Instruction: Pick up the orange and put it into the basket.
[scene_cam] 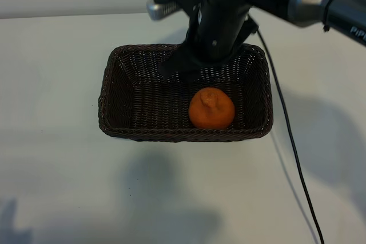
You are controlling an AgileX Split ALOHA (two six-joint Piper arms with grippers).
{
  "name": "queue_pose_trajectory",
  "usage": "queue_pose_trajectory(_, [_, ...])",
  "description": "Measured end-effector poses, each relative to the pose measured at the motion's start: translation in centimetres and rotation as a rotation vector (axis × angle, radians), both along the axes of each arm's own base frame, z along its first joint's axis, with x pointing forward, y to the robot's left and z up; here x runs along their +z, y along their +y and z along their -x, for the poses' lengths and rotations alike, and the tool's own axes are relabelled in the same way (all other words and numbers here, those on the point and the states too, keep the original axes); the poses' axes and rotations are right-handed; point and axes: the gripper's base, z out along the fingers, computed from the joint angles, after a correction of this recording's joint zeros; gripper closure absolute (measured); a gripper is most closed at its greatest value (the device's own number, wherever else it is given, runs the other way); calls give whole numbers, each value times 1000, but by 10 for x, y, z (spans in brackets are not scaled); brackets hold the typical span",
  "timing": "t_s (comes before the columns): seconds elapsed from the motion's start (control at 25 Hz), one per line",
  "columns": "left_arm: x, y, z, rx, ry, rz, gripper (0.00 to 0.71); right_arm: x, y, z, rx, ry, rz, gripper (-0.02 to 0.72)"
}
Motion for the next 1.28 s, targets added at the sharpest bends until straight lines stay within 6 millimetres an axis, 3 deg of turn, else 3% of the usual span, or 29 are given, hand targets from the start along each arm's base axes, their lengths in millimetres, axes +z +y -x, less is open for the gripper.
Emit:
queue_pose_trajectory(0.12, [0,0,0,0,0,0,118,14,-14,-11,-46,-21,3,123])
queue_pose_trajectory(0.24, [0,0,0,0,0,0,118,21,-44,-26,-117,-30,24,123])
queue_pose_trajectory(0.56, [0,0,0,0,0,0,118,22,-167,-61,-370,-15,90,123])
queue_pose_trajectory(0.72, [0,0,0,0,0,0,118,22,-226,-66,-492,-11,99,123])
queue_pose_trajectory(0.8, [0,0,0,0,0,0,118,22,-244,-66,-521,-10,103,123])
queue_pose_trajectory(1.12, [0,0,0,0,0,0,118,23,-275,-62,-569,-1,109,124])
queue_pose_trajectory(1.28, [0,0,0,0,0,0,118,44,-281,-52,-581,-46,92,124])
